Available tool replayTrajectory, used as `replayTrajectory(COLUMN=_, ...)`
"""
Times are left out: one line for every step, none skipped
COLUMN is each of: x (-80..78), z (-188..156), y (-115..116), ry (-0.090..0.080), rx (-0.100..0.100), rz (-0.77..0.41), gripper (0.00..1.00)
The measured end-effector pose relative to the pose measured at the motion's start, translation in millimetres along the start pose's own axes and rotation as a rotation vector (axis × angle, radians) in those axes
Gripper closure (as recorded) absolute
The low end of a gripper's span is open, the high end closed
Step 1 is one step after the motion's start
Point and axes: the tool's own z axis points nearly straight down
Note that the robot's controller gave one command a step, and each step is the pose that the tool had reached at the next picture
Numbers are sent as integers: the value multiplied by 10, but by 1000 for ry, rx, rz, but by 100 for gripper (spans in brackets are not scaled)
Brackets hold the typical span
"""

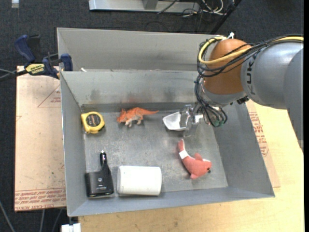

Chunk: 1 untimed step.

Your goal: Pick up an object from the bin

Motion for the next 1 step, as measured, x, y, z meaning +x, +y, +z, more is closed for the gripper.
replayTrajectory(x=-8, z=-93, y=0, ry=-3, rx=0, rz=0, gripper=100)
